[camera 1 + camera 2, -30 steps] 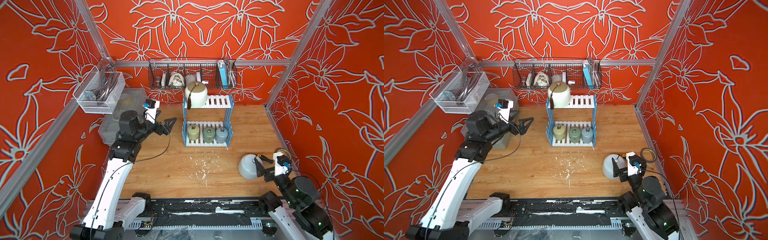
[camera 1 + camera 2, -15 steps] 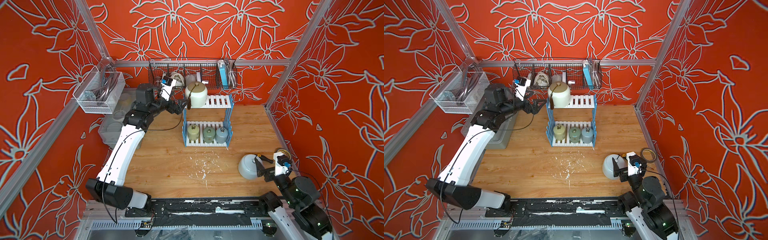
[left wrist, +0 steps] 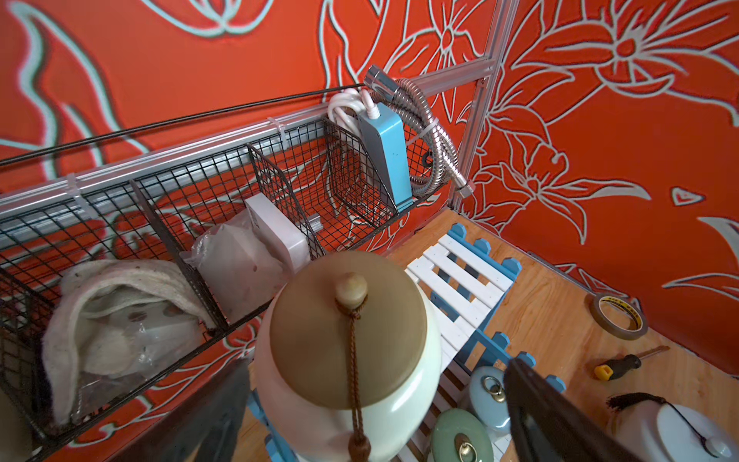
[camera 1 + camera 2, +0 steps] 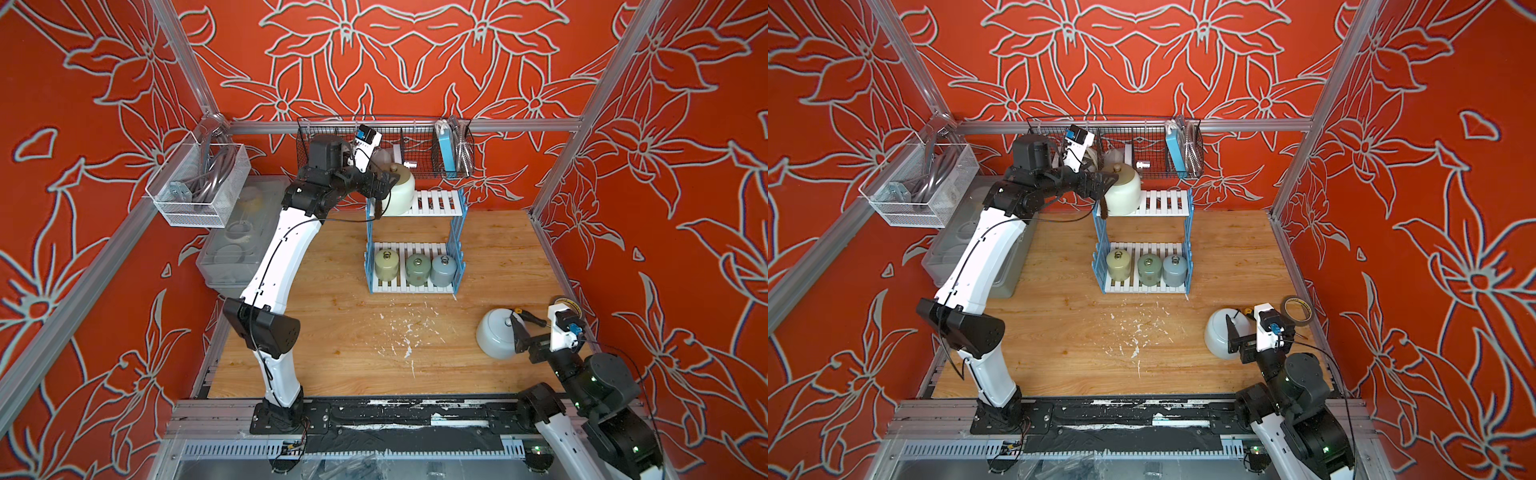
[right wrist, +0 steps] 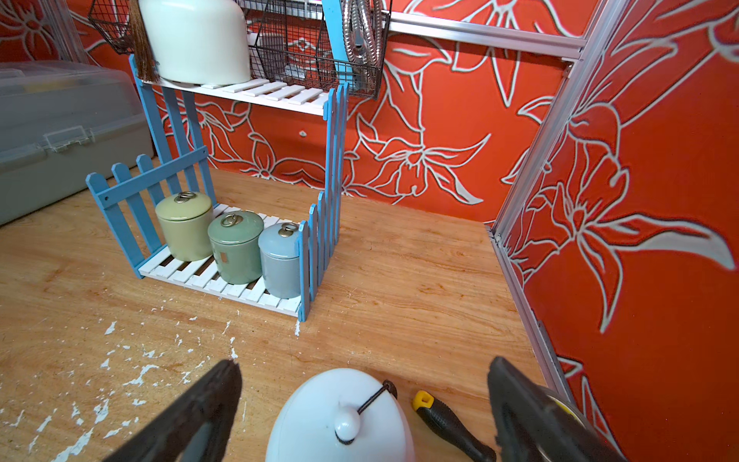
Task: Remove the tea canisters from the shelf
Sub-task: Pick up the tea canister from the shelf.
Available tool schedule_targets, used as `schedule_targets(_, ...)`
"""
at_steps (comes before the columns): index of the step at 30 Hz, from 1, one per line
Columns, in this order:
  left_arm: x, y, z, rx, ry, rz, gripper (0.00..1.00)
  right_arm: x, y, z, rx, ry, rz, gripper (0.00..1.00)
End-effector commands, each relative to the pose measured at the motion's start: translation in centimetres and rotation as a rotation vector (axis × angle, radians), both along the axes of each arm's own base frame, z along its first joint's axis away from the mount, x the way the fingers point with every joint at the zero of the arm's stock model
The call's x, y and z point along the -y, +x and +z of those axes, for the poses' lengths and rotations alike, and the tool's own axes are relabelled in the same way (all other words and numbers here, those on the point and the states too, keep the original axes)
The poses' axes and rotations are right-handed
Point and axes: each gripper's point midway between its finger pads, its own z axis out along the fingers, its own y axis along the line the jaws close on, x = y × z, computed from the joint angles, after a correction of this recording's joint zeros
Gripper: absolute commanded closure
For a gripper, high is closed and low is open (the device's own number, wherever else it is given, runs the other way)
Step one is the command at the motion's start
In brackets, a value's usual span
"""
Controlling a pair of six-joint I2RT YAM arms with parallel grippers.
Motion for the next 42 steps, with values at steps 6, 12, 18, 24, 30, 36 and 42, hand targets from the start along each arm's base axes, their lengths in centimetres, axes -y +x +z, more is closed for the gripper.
schedule_targets(6, 0.6, 3.1, -1.0, 0.005, 0.030, 0.020, 0.09, -0.2, -0.1, 0.0, 0.008, -0.012, 0.015, 0.01)
schedule_targets(12, 1.2, 4.8, -0.9, 0.042, 0.020, 0.020, 0.14, -0.1, 0.0, 0.0, 0.007, -0.014, 0.009, 0.01)
schedule_targets(18, 1.6, 6.1, -2.4, 0.027, 0.026, 0.019, 0.24, 0.0, 0.0, -0.1, 0.006, -0.014, 0.002, 0.01)
schedule_targets(24, 1.8, 7.0, -3.5, 0.017, 0.042, 0.023, 0.34, 0.1, 0.0, 0.0, 0.006, -0.015, -0.002, 0.01)
schedule_targets(30, 1.8, 7.3, -4.4, 0.008, 0.062, 0.026, 0.50, 0.1, -0.1, 0.0, 0.006, -0.016, -0.005, 0.01)
schedule_targets(36, 1.7, 7.0, -3.4, 0.037, 0.066, 0.031, 0.70, 0.1, -0.1, 0.0, 0.005, -0.019, -0.002, 0.01)
schedule_targets(42, 2.0, 6.6, -2.3, 0.075, 0.076, 0.017, 1.00, 0.0, -0.1, 0.0, 0.005, -0.019, 0.002, 0.01)
